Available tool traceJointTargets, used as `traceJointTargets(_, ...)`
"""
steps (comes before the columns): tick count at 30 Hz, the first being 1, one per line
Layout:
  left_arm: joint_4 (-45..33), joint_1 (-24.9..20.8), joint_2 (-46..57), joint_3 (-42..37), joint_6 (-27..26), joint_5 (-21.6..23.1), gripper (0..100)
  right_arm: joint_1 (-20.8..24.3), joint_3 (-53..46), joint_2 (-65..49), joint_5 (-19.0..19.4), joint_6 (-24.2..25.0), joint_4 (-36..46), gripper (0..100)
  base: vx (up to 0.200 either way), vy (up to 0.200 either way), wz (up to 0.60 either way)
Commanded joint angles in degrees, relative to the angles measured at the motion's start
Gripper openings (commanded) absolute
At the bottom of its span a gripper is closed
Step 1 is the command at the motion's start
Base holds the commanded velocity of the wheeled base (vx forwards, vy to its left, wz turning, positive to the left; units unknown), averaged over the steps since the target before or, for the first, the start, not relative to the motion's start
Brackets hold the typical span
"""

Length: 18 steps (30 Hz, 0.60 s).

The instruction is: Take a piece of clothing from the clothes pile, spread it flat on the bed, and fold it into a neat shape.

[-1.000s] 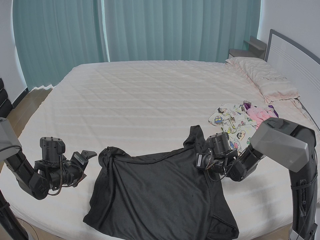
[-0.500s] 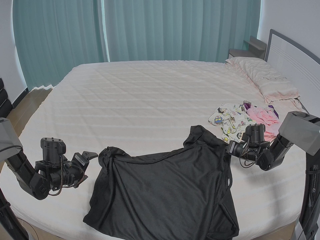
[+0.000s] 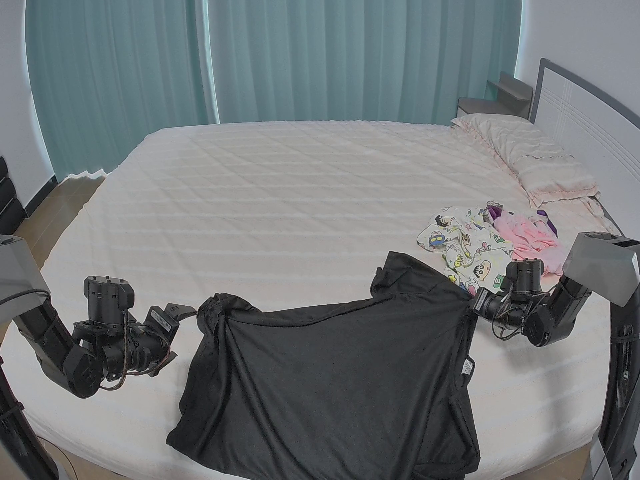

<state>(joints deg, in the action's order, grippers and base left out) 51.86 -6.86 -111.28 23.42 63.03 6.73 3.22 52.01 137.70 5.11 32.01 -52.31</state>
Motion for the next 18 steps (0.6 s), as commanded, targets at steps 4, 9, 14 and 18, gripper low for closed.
traceJointTargets(4,0.0,0.1,-0.4,0.2,0.2,0.1,100,-2.4,-2.3,1.2,1.2,-0.5,-0.3,0,0.0,0.0,0.0)
traceJointTargets(9,0.1,0.1,-0.8,0.0,0.2,0.1,100,-2.6,-3.0,1.1,3.2,0.2,-1.3,100,0.0,0.0,0.0)
traceJointTargets(14,0.1,0.1,-1.1,1.5,0.1,0.0,100,-4.0,-6.9,-2.9,3.2,0.5,-3.0,100,0.0,0.0,0.0)
traceJointTargets(18,-0.2,-0.1,-3.8,6.9,-0.9,-0.7,100,-4.9,-10.3,-7.4,3.0,6.0,-4.5,100,0.0,0.0,0.0)
